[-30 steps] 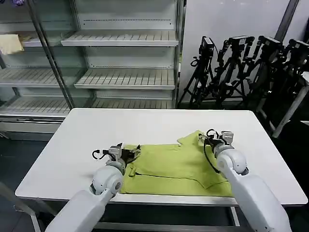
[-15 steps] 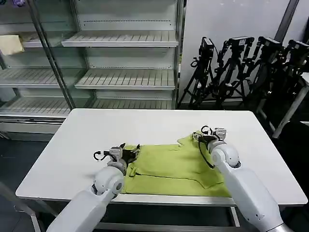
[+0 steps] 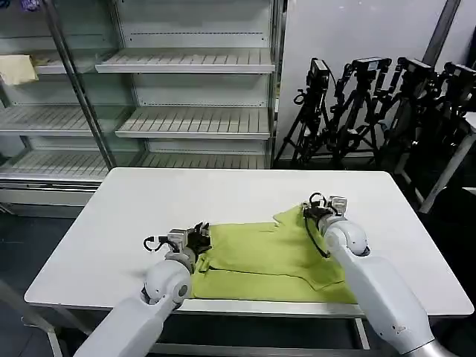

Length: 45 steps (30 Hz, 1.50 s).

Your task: Fold and organize the clothes.

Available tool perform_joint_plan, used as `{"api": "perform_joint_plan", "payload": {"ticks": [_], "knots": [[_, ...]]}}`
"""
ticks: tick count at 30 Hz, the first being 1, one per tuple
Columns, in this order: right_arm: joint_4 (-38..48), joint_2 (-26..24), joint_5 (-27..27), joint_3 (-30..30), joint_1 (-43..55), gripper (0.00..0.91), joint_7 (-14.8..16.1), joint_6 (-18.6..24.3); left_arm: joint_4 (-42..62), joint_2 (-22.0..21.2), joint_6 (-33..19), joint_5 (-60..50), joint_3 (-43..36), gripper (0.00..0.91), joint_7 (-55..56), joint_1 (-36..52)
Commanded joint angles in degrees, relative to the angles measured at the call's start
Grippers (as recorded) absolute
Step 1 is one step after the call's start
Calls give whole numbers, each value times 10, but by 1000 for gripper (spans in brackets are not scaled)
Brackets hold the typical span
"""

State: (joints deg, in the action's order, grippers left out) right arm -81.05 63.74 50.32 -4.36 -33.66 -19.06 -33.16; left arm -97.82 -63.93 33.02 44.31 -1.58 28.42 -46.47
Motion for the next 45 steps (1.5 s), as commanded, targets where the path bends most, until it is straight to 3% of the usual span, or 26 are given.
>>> {"api": "perform_joint_plan", "payload": {"ticks": [1,12,18,26,34,45], "knots": [[6,0,2,3,3,0,3,-1,0,-1,2,3,3,20,-1,-4],[-44,-5,-6,-23,-16,0,18,22,-39,5,0,19,34,20,-13,-11],[-93,-24,-20,-41,-39,0,31,53,-71,14,-2,31,50,20,-16,-14],[-146,-47,-20,-67,-69,0,38,61,-102,28,-9,37,60,20,-17,-18],[-228,-74,-26,-116,-143,0,48,61,-152,51,-8,37,71,20,-20,-49],[-346,-81,-49,-230,-311,0,65,61,-247,79,-8,7,95,20,-29,-155]]}}
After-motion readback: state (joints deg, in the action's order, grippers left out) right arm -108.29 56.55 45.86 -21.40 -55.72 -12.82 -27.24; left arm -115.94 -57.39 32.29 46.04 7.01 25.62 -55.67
